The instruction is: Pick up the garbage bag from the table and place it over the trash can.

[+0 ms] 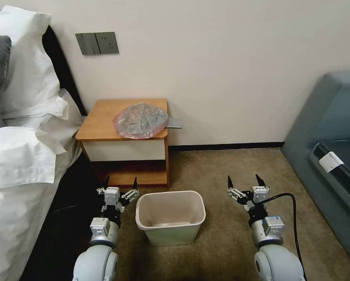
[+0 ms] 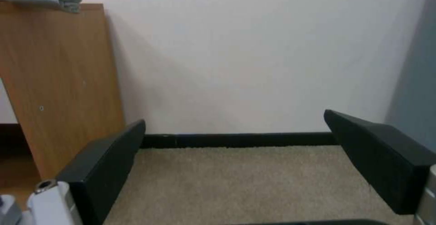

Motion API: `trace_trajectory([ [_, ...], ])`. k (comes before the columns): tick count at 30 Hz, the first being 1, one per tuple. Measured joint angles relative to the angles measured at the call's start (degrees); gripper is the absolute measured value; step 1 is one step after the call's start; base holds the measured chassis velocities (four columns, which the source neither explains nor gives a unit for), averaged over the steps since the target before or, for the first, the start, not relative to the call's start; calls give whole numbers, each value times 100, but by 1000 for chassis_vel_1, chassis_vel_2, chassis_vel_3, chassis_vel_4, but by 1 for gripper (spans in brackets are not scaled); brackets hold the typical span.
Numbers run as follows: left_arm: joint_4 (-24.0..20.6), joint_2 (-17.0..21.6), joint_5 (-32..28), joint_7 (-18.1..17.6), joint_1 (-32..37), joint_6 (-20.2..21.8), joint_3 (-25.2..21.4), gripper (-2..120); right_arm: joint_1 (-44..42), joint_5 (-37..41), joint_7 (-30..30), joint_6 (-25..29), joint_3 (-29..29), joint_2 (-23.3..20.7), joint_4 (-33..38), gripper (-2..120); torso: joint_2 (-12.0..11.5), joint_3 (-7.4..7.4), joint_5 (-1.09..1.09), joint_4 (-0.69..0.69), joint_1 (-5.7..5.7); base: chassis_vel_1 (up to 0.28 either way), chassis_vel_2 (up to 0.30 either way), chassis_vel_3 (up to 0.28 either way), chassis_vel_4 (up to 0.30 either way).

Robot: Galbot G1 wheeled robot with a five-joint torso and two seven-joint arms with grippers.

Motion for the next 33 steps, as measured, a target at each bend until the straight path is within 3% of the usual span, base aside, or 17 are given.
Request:
trace_trajectory([
  [10,-186,0,-92,0,82,63,-45,100,-62,101,1,-115,66,-8,238,100,0,0,0,0,0,0,0,0,0],
  [15,-635,-3,-342,19,291,247,-155,100,-219,360,29,-398,231,-32,833,100,0,0,0,0,0,0,0,0,0],
  [16,-967,-6,-526,41,447,389,-236,100,-336,546,48,-604,346,-48,1257,100,0,0,0,0,0,0,0,0,0],
  [19,-1303,-10,-714,59,598,530,-321,100,-453,741,69,-815,470,-65,1702,100,0,0,0,0,0,0,0,0,0],
  [23,-1498,-12,-820,71,687,610,-369,100,-526,855,80,-940,541,-76,1959,100,0,0,0,0,0,0,0,0,0],
  [24,-1813,-15,-996,89,834,738,-445,100,-641,1046,101,-1151,662,-94,2396,100,0,0,0,0,0,0,0,0,0],
  [26,-2023,-17,-1111,101,931,827,-497,100,-712,1165,114,-1282,738,-105,2670,100,0,0,0,0,0,0,0,0,0],
  [28,-2308,-20,-1268,119,1063,946,-569,100,-824,1334,116,-1432,836,-127,2883,100,0,0,-2,0,0,0,0,0,0],
  [30,-2308,-20,-1268,119,1063,946,-569,100,-824,1334,116,-1432,836,-127,2883,100,0,0,-2,0,0,0,0,0,0],
  [32,-2761,-23,-1518,144,1269,1130,-682,100,-907,1425,60,-1503,868,-160,2927,100,1,0,0,0,0,0,0,0,0],
  [33,-2761,-23,-1518,144,1269,1130,-682,100,-907,1425,60,-1503,868,-160,2927,100,1,0,0,0,0,0,0,0,0],
])
